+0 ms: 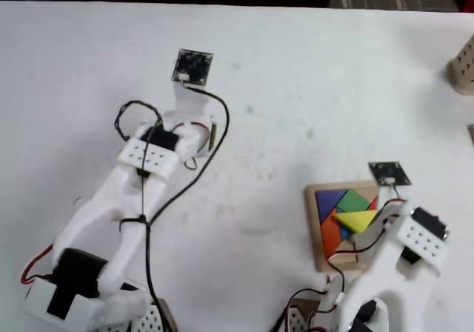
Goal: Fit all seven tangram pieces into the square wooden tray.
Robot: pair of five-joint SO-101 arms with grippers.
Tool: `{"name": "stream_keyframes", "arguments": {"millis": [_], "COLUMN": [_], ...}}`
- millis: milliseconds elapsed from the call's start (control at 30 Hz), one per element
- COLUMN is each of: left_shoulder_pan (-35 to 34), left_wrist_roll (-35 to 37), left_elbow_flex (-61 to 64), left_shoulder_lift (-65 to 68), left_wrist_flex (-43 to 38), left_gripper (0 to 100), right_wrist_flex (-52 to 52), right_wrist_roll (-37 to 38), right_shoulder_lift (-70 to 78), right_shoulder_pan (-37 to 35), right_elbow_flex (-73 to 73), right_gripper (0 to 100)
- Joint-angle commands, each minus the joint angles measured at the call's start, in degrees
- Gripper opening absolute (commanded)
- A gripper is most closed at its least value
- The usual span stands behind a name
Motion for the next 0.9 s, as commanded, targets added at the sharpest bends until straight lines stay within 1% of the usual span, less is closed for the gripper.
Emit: {"name": "stream_keyframes", "arguments": {"millis": [0,100,433,600,667,833,867], "left_shoulder_pan": [-0.7,-0.7,-0.7,-0.7,-0.7,-0.7,-0.7], "left_wrist_roll": [0.6,0.5,0.4,0.4,0.4,0.4,0.4], "left_elbow_flex": [-0.5,-0.5,-0.5,-0.4,-0.4,-0.4,-0.4], "left_shoulder_lift": [-2.6,-2.6,-2.6,-2.6,-2.6,-2.6,-2.6], "left_wrist_flex": [-1.7,-1.7,-1.7,-1.7,-1.7,-1.7,-1.7], "left_gripper": [2,2,2,2,2,2,2], "right_wrist_flex": [-5.9,-6.4,-12.9,-13.9,-12.2,-0.7,1.1], "right_wrist_roll": [-0.4,-0.4,-0.7,-0.7,-0.7,-1.1,-2.1], "right_shoulder_lift": [-1.9,-1.9,-1.8,-1.8,-1.9,-2.4,-2.4], "right_shoulder_pan": [3.1,4.5,4.6,7.7,8.7,8.3,8.0], "right_elbow_flex": [1.0,-0.4,-0.9,-2.5,-4.6,-13.2,-15.3], "right_gripper": [1.7,1.7,1.7,1.7,1.7,1.7,1.7]}}
